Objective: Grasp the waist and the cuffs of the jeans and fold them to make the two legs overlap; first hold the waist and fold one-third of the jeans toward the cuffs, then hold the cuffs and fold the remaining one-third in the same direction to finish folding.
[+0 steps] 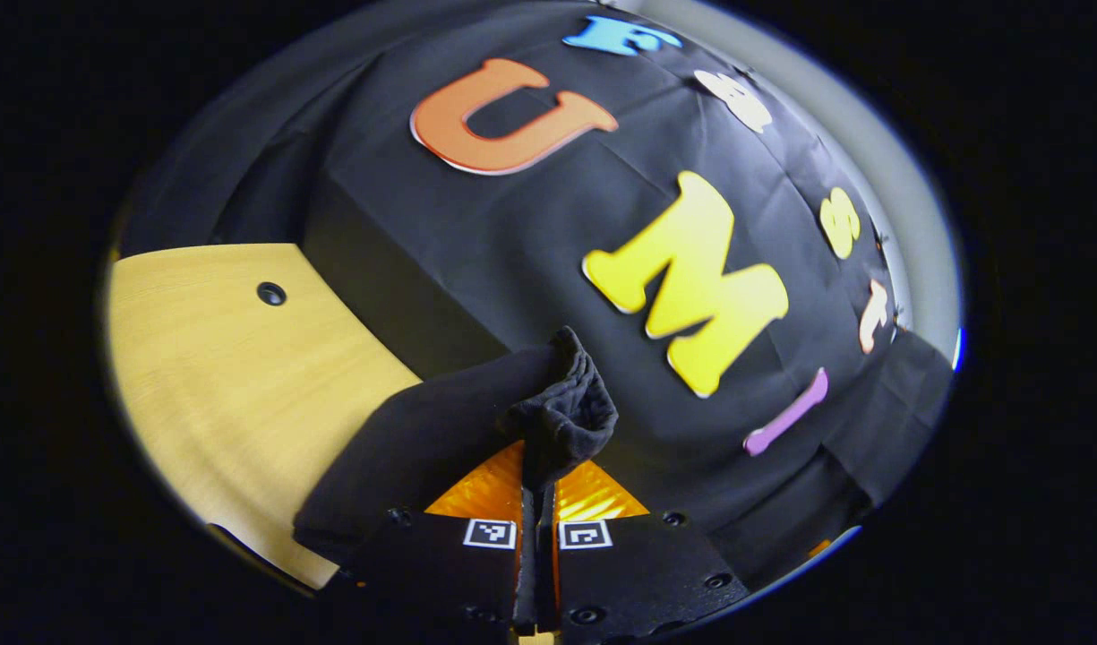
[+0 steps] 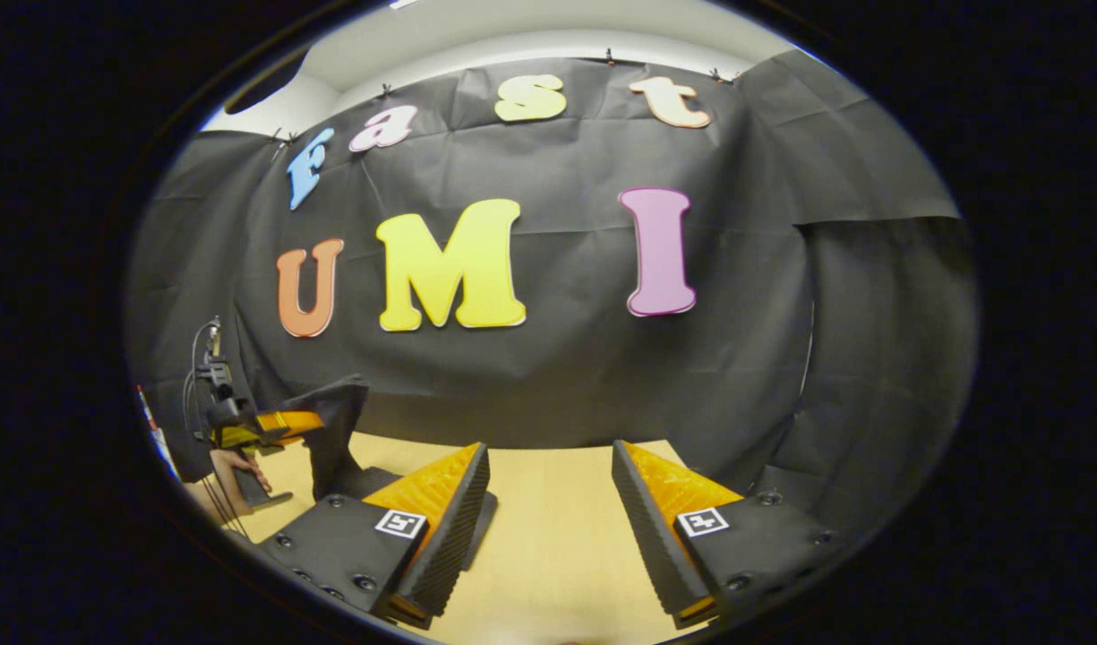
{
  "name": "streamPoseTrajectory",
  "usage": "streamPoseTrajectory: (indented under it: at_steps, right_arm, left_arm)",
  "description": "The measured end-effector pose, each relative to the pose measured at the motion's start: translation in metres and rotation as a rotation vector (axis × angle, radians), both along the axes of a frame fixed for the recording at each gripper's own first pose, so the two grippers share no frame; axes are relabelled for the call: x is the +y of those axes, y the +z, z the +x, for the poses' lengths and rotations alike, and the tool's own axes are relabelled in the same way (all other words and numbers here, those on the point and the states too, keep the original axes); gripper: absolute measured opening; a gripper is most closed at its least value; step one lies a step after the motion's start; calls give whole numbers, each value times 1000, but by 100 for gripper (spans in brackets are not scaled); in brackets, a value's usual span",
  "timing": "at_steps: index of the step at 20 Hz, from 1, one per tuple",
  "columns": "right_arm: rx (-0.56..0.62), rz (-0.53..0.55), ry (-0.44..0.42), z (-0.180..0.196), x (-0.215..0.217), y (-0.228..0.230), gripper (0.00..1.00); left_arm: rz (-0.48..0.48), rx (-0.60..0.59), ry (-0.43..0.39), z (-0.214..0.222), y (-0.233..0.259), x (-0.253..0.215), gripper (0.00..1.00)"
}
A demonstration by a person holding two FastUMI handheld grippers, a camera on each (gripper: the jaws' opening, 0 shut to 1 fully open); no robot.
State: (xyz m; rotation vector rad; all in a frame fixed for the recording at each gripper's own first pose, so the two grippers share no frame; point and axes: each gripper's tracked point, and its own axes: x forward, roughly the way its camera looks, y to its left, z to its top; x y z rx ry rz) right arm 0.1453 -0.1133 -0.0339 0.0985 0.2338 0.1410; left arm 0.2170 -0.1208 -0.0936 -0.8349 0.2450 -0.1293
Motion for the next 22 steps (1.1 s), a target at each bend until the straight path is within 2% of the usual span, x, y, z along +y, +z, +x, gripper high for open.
streamPoseTrajectory:
  at_steps: [2,3,4,9,11,14,16,17,18,21,22]
  right_arm:
    - [3,-12,-22,-4,-25,-2,86]
    - [5,-16,-34,-5,-37,-2,83]
    - [6,-16,-48,-6,-47,-2,86]
    - [35,6,-112,-11,-97,-13,84]
    - [38,19,-128,-15,-103,-14,86]
    - [35,6,-130,-16,-104,-13,86]
    - [36,17,-131,-16,-101,-10,86]
    - [36,23,-130,-32,-94,-8,84]
    - [35,27,-127,-32,-90,-9,86]
    - [56,47,-111,-22,-71,-31,84]
    - [82,69,-115,-16,-63,-46,86]
  left_arm:
    - [78,40,-49,0,-25,-38,4]
    - [114,67,-74,1,-40,-56,4]
    - [153,86,-94,-3,-55,-71,4]
    - [321,185,-171,-13,-119,-114,4]
    - [354,254,-186,-19,-147,-121,4]
    - [361,265,-175,-19,-161,-123,4]
    - [396,292,-206,-22,-175,-131,8]
    - [410,275,-222,-21,-171,-134,18]
    - [420,257,-245,-23,-170,-139,23]
    - [442,214,-287,-29,-155,-152,82]
    - [447,196,-280,-30,-150,-150,83]
